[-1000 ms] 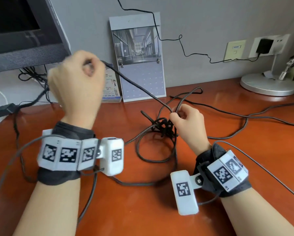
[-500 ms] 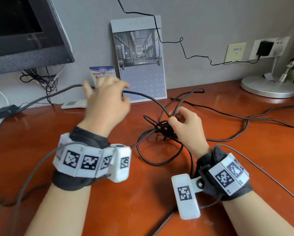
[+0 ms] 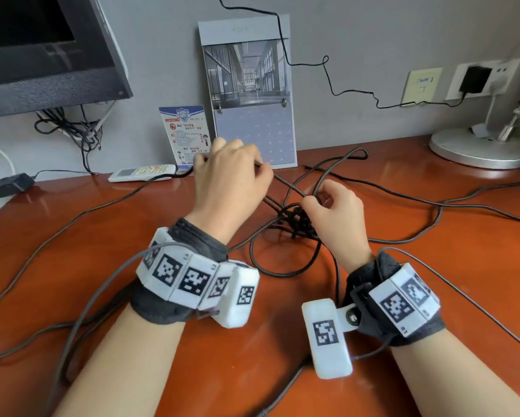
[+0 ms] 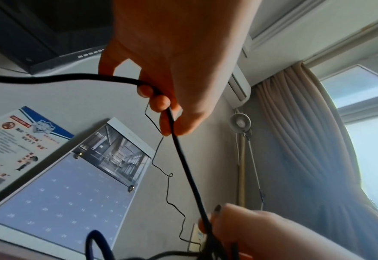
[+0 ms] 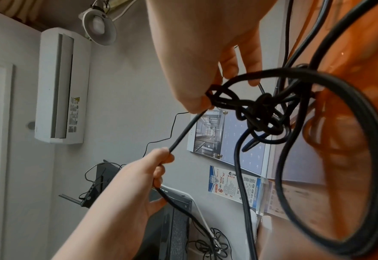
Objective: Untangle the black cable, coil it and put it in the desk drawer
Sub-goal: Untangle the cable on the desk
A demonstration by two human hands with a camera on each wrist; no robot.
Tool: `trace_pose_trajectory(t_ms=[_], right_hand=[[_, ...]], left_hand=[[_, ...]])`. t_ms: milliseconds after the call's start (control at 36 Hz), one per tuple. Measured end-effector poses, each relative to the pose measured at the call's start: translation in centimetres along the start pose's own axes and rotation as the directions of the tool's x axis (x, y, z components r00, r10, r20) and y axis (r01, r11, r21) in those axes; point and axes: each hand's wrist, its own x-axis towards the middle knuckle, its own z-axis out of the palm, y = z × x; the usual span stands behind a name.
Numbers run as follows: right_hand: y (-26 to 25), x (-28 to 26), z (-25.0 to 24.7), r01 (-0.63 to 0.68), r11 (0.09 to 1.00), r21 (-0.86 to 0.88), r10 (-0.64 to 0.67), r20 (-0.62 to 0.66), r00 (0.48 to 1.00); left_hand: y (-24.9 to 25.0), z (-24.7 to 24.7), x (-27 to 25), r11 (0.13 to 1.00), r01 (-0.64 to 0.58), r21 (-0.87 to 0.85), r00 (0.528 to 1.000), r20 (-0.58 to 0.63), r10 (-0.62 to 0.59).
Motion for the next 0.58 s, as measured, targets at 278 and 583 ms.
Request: trace_pose_trajectory(t_ms=[278,583], right_hand=[[0.5,0.4,-0.8,-0.129,0.991,-0.029,0.127,-0.069,0.990],[-1.0,-0.3,-0.6,-0.129,0.986,0.110,0.127,0.020,0.992]], left_hand=[[-4.7,-3.2,1.3,0.969,0.248,-0.019,0.955,-0.166,-0.248],[-8.2,-3.7,1.0,0.849,0.514,0.123,0.857,-0.019,-0.516]])
